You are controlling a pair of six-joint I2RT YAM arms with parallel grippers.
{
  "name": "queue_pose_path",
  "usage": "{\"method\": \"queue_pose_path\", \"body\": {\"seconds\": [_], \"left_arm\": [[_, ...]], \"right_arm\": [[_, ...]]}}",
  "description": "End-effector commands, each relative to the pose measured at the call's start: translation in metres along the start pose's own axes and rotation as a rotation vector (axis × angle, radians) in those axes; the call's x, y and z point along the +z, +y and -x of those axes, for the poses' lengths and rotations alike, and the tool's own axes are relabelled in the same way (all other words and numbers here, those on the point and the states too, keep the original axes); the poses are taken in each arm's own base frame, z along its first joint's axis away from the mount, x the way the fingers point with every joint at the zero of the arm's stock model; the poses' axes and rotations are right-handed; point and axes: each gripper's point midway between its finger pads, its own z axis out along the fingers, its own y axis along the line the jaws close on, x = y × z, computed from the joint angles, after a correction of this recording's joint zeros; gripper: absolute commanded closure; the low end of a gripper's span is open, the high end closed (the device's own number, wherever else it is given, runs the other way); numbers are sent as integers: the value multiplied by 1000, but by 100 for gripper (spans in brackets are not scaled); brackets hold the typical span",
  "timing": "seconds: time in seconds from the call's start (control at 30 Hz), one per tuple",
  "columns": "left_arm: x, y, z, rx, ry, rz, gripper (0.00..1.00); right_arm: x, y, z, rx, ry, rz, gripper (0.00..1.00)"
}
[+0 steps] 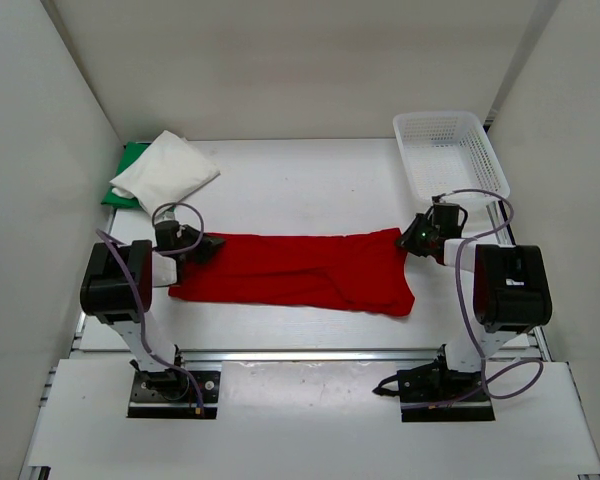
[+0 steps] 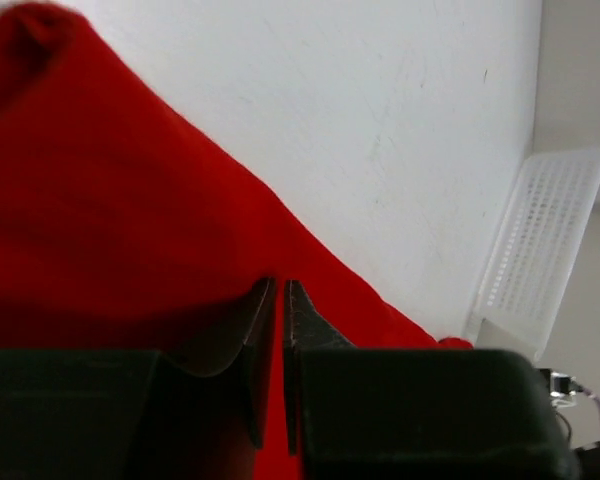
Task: Fold and stack the t-shirts
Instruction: Rotate the tshirt 90 degrees
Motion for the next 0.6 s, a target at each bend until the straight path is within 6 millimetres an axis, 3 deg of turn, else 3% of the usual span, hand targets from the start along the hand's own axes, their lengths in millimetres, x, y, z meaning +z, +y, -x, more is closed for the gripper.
{"method": "queue_pose_path", "body": {"seconds": [0.0,0.13,0.3,0.43,0.47,0.53,0.57], "left_arm": [[-10,10,16,-62,-51,-9,81],[-22,1,32,-81,-114,-29,80],[-36,-47,33,-1,-105,-143,74],[-63,-65,28,107,-134,-152,73],[-65,-48,24,115,-140,-97,73],[-80,-30,24,127,-192,-35,73],[-83,-17,29,115,-206,0,73]], "right_arm": [[-9,-10,34,44,-100,-27,100],[-10,-12,34,68,-93,-36,99],[-22,18,40,26,-111,25,66],[-50,38,47,-1,-198,56,59],[-61,41,52,-4,-237,61,59],[-66,53,36,-27,-228,88,62],[-71,62,33,-41,-235,116,70]]}}
